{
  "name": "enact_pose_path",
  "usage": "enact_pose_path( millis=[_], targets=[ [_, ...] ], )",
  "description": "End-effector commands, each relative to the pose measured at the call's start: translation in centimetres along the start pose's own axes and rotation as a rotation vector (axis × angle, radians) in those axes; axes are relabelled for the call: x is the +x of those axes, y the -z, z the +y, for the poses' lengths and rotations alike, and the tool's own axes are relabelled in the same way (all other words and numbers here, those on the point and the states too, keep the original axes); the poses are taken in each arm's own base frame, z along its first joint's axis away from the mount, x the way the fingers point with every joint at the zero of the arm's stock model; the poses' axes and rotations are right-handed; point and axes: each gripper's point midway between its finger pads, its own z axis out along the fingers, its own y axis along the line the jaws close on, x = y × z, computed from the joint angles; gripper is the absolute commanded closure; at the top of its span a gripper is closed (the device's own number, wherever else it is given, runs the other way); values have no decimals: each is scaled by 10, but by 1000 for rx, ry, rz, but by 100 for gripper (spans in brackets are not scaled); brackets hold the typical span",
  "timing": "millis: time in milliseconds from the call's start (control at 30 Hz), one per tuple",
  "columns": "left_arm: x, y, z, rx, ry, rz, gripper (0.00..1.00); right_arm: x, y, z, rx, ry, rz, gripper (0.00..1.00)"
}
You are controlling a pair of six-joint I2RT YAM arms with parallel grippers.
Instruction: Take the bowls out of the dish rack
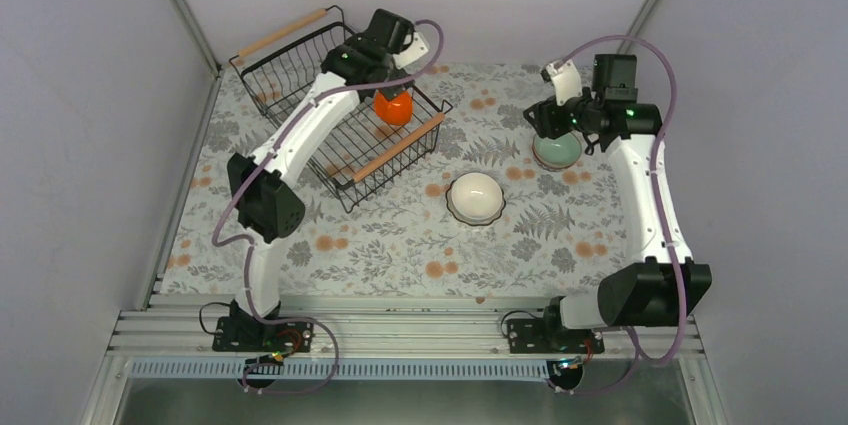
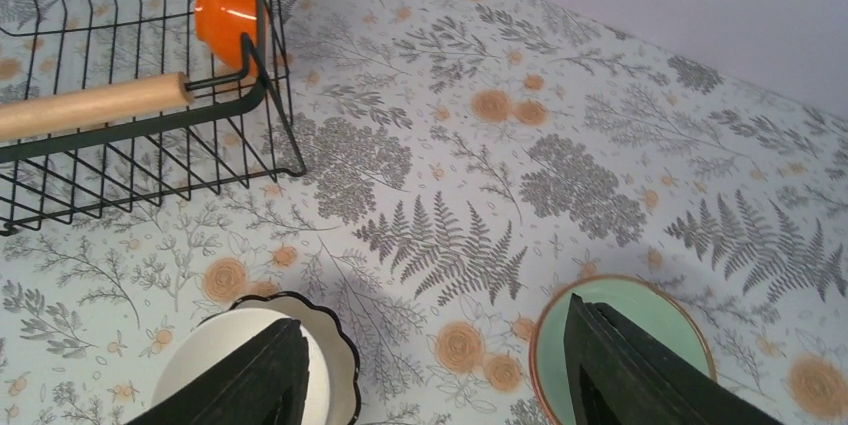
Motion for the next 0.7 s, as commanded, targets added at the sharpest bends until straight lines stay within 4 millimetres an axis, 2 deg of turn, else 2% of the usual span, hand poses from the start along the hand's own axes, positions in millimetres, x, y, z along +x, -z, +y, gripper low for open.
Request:
enact_pose_path(
  millis=[0,167,333,467,667],
  targets=[
    [8,-46,-1,13,4,17,3,-13,-9,15,-51,30,-8,38],
    [19,-91,-10,93,-12,42,3,-17,-18,21,-58,38,0,39],
    [25,-123,-24,171,1,40,3,-18,-28,23,-57,34,16,39],
    [36,-133,-37,259,29,36,3,-14,-34,22,-54,33,32,39],
    [46,-130,-50,417,126,12,2,-10,-41,22,-54,32,46,40]
  ],
)
